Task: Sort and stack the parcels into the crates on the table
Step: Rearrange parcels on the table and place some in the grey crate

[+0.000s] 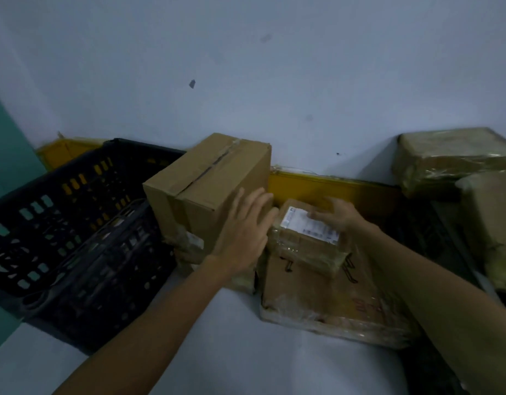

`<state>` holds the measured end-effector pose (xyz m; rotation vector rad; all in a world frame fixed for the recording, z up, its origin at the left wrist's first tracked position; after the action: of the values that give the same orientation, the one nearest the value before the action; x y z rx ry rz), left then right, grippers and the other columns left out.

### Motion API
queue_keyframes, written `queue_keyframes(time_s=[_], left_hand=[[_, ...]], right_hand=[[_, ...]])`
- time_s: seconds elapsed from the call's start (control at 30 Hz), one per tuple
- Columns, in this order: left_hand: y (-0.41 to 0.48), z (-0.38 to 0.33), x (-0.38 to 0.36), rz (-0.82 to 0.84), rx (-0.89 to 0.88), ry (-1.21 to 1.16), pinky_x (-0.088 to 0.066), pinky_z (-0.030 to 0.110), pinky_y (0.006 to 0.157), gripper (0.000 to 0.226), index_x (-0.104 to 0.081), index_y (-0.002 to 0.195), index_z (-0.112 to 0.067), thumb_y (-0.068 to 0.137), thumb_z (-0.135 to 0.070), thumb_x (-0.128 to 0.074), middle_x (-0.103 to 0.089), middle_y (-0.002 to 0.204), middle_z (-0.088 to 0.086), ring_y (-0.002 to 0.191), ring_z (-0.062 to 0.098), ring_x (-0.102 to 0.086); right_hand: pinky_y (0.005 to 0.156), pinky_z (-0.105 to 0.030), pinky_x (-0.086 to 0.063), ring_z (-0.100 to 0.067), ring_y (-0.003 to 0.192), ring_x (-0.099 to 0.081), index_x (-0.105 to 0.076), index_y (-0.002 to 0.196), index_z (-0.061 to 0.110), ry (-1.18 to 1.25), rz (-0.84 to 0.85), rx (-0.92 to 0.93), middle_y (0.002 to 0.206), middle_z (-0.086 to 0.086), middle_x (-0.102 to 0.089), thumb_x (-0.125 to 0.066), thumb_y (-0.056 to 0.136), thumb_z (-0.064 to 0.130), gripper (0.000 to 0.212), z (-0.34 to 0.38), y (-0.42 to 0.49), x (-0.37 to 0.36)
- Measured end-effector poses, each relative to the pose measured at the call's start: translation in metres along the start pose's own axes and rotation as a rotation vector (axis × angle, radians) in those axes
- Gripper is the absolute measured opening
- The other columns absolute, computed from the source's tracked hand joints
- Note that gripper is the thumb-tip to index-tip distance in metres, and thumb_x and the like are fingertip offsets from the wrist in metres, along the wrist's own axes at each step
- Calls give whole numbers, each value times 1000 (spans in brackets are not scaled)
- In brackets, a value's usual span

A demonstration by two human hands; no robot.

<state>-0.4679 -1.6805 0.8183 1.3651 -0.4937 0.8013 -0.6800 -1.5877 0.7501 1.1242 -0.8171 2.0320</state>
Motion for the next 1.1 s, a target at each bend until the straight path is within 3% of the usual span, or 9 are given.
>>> queue_keyframes(time_s=[0.17,0.27,0.37,0.57,0.7,0.8,0.93,1.0,1.1], left_hand=[[-12,-14,-63,459,445,-700,-20,28,110,70,-24,146,-19,87,-13,-60,-9,155,13,143,27,-12],[-19,-20,-94,625,588,-833,-17,34,113,86,-8,150,-25,85,-24,-65,0,157,9,145,24,-5],[-15,-27,-109,698,636,-910,-20,37,112,94,-2,150,-28,83,-25,-68,-4,156,6,144,23,-8],[10,-12,-83,474,755,-935,-28,32,107,92,-4,150,-23,83,-23,-68,-16,149,6,138,21,-25],[43,9,-47,309,717,-871,-31,25,95,86,-7,150,-22,85,-34,-64,-22,143,6,130,20,-35],[66,23,-23,230,691,-882,-33,29,94,83,-13,148,-24,84,-41,-63,-25,142,7,128,22,-38],[75,60,4,129,802,-1000,-31,32,101,80,-18,146,-16,85,-52,-56,-32,148,5,135,25,-35],[67,85,9,116,855,-1003,-31,42,108,85,-23,144,-19,80,-69,-48,-35,148,3,134,24,-36],[54,118,16,63,883,-983,-39,35,89,64,-34,128,-15,88,-65,-35,-50,124,3,117,25,-51]], right_hand=[[106,-58,-34,-41,136,-27,-27,145,18,58,-50,-204,152,-16,-22,-71,66,63,101,-44,-17,-2],[73,-47,-56,-36,114,-55,-30,139,18,462,10,-322,138,-10,-45,-81,55,58,106,-63,-27,-15],[54,-37,-54,-34,109,-59,-34,136,17,560,-16,-296,129,-8,-52,-81,69,37,84,-60,-31,-16],[77,-30,-54,-20,105,-56,-37,129,16,511,-330,-20,122,-4,-51,-87,62,25,84,-39,-29,37],[78,-34,-48,-20,94,-56,-50,87,27,824,-536,71,102,-6,-56,-68,74,50,33,-26,-29,87],[75,-30,-43,-19,90,-52,-48,88,21,1046,-655,92,86,2,-50,-60,90,30,16,-4,-31,120],[78,-33,-53,-22,95,-61,-30,139,12,1353,-303,302,106,-6,-57,-68,81,14,70,62,-28,136],[76,-39,-56,-24,97,-64,-38,137,21,1181,-144,398,111,-6,-63,-72,71,19,75,98,-30,132],[76,-40,-56,-23,101,-63,-39,132,30,1037,-114,459,116,-2,-61,-79,68,20,76,133,-34,117]])
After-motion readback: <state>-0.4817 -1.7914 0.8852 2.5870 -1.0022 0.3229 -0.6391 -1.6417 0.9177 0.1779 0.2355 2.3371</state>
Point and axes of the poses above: each hand's wrist, its own y-axis towards the middle knuckle, its own x-axis out of the back of the hand, z = x × y, the point moved 8 cm from there along y, towards the middle knuckle
